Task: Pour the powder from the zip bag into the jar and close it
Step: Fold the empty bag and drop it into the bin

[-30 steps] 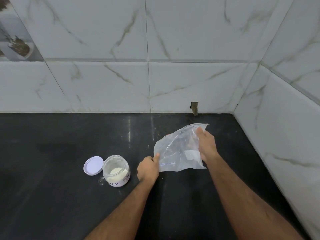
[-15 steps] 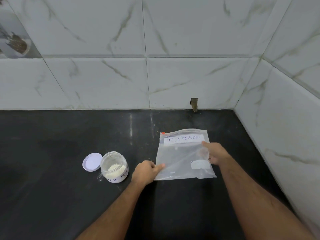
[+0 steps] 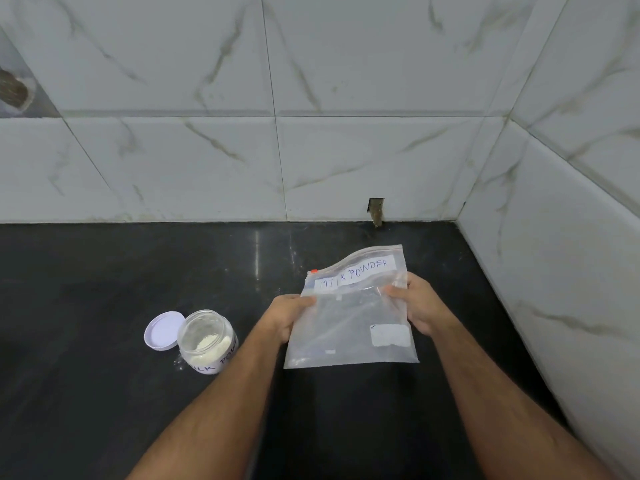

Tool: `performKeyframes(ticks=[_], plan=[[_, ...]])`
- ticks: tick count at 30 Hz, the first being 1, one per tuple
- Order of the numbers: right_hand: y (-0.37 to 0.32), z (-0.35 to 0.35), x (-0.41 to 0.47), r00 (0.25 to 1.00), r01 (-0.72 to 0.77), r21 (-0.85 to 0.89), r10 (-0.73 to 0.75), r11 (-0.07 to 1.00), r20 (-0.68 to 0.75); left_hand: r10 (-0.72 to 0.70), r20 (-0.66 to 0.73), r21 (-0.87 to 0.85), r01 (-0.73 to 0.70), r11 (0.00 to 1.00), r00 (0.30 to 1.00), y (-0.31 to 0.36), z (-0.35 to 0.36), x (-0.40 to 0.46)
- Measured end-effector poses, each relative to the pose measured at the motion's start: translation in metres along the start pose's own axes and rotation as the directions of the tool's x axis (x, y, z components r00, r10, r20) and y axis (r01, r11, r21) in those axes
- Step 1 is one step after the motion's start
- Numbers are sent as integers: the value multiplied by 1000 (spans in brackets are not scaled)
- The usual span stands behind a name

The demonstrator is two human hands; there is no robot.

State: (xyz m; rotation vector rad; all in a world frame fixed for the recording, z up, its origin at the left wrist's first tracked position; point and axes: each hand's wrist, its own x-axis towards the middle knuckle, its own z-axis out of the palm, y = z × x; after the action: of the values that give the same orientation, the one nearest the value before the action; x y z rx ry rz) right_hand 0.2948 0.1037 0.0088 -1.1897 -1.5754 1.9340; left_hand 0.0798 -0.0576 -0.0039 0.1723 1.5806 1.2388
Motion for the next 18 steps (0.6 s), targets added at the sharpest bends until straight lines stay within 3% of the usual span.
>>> performKeyframes(ticks=[6,9,14,18], plan=[[-29,-9,0,998,69,-173,-69,983,4,212,-87,-23,-215,976,973,15,8,-8],[-36,-8,-1,994,84,-134,-92,987,-51,252,-103,-101,-263,960,962,19,5,-14],[-41,-3,-11,993,97,25,-95,995,-72,190,-46,-255,-195,947,981,28,1,-26],[-42,1,-27,989,108,107,-97,988,-109,92,123,-310,-50,949,988,29,-4,-34]])
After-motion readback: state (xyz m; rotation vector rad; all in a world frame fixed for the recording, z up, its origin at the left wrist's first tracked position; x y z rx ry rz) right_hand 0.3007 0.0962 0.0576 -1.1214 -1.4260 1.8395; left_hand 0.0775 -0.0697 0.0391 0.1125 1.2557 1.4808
